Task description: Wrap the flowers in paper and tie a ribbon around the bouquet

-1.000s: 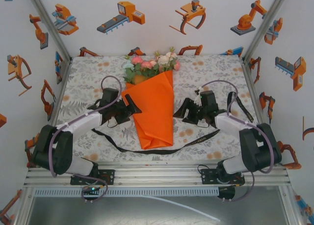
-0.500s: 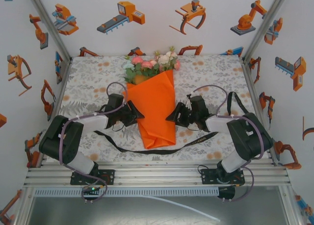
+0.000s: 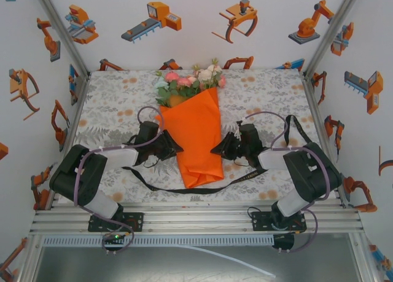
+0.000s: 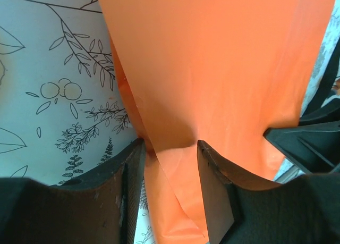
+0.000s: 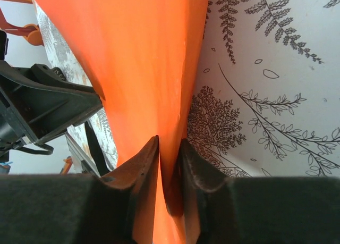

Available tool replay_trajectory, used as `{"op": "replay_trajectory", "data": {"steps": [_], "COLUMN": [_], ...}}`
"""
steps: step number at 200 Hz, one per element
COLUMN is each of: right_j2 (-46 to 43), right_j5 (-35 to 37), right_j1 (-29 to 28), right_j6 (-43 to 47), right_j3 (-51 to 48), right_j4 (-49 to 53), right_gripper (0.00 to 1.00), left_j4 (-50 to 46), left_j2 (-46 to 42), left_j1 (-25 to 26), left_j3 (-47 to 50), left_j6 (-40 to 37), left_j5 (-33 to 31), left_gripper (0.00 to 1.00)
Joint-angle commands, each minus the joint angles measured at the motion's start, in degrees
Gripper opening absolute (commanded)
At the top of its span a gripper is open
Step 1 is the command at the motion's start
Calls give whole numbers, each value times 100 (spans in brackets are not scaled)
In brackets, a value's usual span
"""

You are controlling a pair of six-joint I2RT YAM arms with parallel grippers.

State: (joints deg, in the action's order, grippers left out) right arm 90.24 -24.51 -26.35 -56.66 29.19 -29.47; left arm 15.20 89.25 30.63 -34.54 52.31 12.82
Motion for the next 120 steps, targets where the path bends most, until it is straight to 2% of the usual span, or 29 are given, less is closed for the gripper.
{"op": "replay_trajectory", "data": {"steps": [1, 16, 43, 74, 120], "right_j2": [-199, -191, -174, -398, -1242], "right_j5": [105, 113, 123, 113, 290], "right_j1": [-46, -50, -47, -50, -112], "right_j6": [-94, -122, -199, -257, -249], "right_j3": [-32, -6, 52, 114, 245], "right_j4": [-164, -153, -88, 130, 947], "right_gripper": [22, 20, 16, 16, 15], "left_j4": [-1111, -1075, -867, -1026, -1732], "left_j2": [296, 432, 647, 276, -679], "left_j1": [43, 84, 130, 131, 72], "left_j3": [142, 109, 77, -112, -472], "left_j6": [-566, -498, -337, -258, -163], "left_j5": [-517, -445, -272, -185, -117], "left_gripper": [45, 41, 15, 0, 0]}}
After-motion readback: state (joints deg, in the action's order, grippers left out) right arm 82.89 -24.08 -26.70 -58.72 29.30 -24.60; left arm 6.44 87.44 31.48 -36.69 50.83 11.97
